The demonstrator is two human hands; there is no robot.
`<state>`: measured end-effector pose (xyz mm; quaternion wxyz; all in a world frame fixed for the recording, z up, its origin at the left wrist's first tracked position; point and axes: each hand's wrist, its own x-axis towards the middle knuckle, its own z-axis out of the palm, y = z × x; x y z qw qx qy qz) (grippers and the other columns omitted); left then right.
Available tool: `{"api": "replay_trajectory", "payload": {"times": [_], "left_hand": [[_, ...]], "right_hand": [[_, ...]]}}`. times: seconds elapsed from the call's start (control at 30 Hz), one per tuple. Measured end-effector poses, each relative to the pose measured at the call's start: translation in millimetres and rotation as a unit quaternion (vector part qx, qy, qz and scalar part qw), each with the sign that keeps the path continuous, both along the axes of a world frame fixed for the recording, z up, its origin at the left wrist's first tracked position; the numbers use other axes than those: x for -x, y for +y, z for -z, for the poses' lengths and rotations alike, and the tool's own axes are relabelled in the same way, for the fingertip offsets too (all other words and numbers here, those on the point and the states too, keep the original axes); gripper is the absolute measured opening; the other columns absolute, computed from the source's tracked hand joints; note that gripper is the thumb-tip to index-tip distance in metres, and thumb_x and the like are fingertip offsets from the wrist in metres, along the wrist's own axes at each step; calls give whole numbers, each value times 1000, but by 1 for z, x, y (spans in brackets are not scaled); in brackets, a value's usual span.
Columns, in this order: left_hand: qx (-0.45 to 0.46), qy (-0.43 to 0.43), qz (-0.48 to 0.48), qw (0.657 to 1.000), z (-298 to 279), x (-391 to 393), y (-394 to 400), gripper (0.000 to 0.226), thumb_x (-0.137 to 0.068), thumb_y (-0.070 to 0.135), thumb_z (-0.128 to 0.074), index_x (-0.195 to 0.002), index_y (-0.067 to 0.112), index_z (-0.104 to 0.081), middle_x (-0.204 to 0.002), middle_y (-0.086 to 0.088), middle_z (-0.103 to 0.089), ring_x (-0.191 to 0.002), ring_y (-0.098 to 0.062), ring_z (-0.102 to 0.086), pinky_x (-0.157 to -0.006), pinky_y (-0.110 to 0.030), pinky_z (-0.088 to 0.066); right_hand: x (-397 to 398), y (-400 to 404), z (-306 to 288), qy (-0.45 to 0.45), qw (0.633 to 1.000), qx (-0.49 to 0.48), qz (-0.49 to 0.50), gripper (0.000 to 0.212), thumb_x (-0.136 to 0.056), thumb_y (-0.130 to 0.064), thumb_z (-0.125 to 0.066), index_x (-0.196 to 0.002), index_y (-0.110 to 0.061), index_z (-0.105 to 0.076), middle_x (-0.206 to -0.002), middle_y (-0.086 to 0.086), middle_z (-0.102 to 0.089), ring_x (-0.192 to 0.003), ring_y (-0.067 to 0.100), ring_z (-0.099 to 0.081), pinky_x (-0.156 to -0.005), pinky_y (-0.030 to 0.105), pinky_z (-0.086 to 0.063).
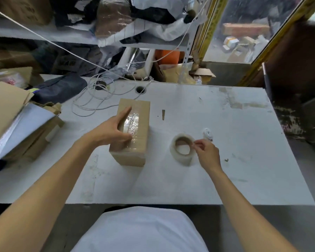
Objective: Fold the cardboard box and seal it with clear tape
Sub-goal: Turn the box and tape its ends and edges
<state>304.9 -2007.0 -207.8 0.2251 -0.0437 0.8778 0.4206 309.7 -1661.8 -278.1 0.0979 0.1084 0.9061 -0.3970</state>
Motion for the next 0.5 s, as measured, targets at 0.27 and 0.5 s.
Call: {"api": "replay_trajectory", "payload": {"times": [0.27, 0.5], "left_hand": [[-23, 79, -92, 992, 17, -22, 14, 85, -83, 24, -72, -152, 46, -28, -142, 7, -43, -124, -19, -49, -101, -33, -39], [11, 116, -116, 986, 24, -37, 24, 73, -87, 30, -65, -152, 41, -32, -144, 2, -44, -124, -16, -45, -98, -29, -35]], "right_hand": [[5, 8, 30, 33, 957, -161, -238, 46, -84, 5, -55, -121, -17, -70, -132, 2, -62, -128, 29, -43, -102, 36, -41], [12, -4, 32, -10, 889, -270, -370, 42, -85, -29, -64, -127, -29, -63, -143, -10, -49, -144, 27, -18, -118, 45, -9]]}}
